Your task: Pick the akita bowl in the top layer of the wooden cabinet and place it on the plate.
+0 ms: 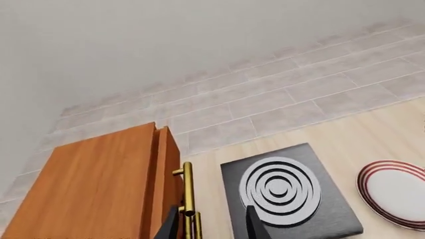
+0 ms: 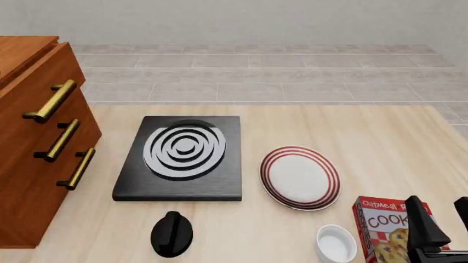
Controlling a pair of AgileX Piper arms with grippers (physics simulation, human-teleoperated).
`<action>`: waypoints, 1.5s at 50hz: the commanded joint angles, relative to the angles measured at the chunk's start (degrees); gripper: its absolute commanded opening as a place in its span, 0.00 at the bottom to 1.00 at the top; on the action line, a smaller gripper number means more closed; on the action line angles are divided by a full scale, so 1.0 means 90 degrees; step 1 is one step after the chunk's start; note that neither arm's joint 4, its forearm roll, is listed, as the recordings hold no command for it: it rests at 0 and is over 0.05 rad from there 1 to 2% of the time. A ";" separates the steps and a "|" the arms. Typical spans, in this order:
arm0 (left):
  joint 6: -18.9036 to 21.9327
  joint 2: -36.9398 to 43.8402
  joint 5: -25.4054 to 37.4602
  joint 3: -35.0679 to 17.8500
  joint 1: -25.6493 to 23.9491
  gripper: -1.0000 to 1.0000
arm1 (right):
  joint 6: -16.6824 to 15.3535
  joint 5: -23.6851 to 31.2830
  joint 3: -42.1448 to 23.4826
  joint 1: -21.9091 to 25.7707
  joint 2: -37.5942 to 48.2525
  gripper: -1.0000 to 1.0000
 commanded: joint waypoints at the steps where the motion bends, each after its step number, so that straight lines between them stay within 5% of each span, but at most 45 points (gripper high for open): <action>1: -0.0223 0.0300 0.0522 -0.0307 -0.0145 1.00 | 0.0028 -0.0011 -0.0004 0.0002 -0.0001 1.00; 27: 0.0200 0.0654 0.1562 -0.0814 -0.0129 1.00 | 0.0195 -0.0112 -0.0026 0.0006 -0.0003 1.00; 54: -0.0103 0.1464 0.2542 -0.1596 -0.0098 1.00 | 0.0279 -0.0122 -0.0028 0.0002 -0.0003 1.00; 60: -0.0470 0.1642 0.2778 -0.1779 -0.0248 1.00 | 0.0288 -0.0124 -0.0028 -0.0011 -0.0003 1.00; 75: -0.0720 0.2034 0.2876 -0.2056 0.0120 1.00 | 0.0308 -0.0121 -0.0024 -0.0032 -0.0003 1.00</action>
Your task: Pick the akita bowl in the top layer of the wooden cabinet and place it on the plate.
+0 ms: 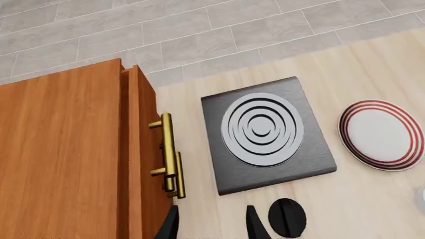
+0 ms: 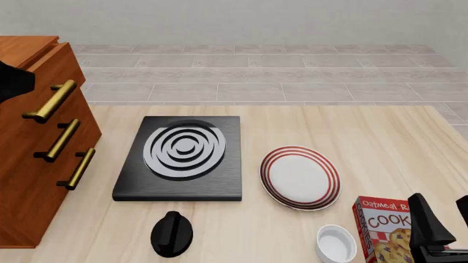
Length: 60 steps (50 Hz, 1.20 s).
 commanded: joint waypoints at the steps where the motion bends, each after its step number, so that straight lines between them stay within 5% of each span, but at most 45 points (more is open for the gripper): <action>1: -0.0207 0.0284 0.0127 -0.0232 0.0183 1.00 | 0.0023 0.0001 0.0003 -0.0020 0.0000 1.00; 16: 0.0161 0.0434 0.0007 -0.0249 0.0919 1.00 | 0.0023 0.0015 0.0005 -0.0021 0.0000 1.00; 31: 0.0185 0.0577 -0.0083 -0.0262 0.1092 1.00 | 0.0017 0.0032 0.0007 -0.0022 0.0000 1.00; 60: 0.0545 0.0722 -0.0795 0.0478 0.1762 1.00 | -0.0053 0.0096 0.0001 -0.0019 0.0000 1.00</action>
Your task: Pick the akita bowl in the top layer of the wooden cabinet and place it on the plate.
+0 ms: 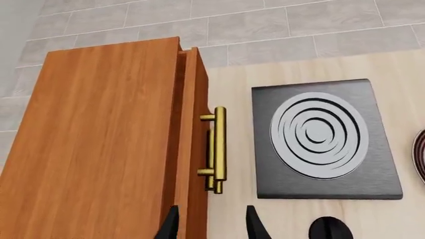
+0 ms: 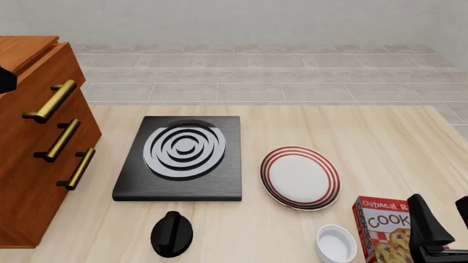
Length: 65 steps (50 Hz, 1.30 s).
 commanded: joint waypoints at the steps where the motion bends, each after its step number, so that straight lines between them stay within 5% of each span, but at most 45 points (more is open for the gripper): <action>1: 0.0149 0.0055 -0.0271 0.0290 0.0224 1.00 | -0.0020 0.0022 -0.0004 -0.0001 0.0000 1.00; 65: 0.0421 0.0052 -0.1065 0.1512 0.0762 1.00 | 0.0007 0.0028 -0.0006 -0.0016 0.0000 1.00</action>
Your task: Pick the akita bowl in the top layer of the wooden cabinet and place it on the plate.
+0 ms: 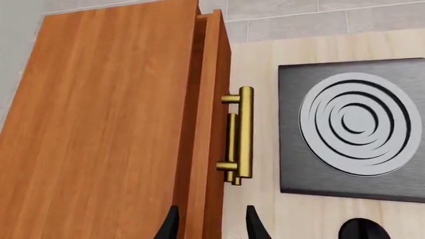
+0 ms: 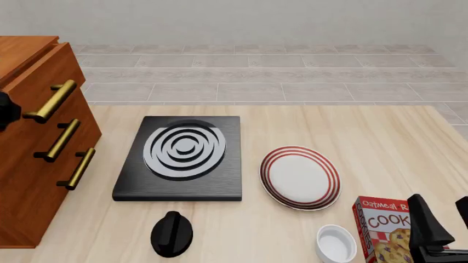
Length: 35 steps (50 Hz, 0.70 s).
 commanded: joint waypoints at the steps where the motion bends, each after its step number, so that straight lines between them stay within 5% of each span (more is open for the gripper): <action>1: -0.0032 0.0016 -0.0105 0.0197 0.0047 1.00 | 0.0001 0.0003 -0.0003 -0.0001 0.0000 1.00; 35: 0.0041 0.0095 -0.0433 0.0690 0.0230 1.00 | 0.0041 -0.0006 0.0006 -0.0006 0.0000 1.00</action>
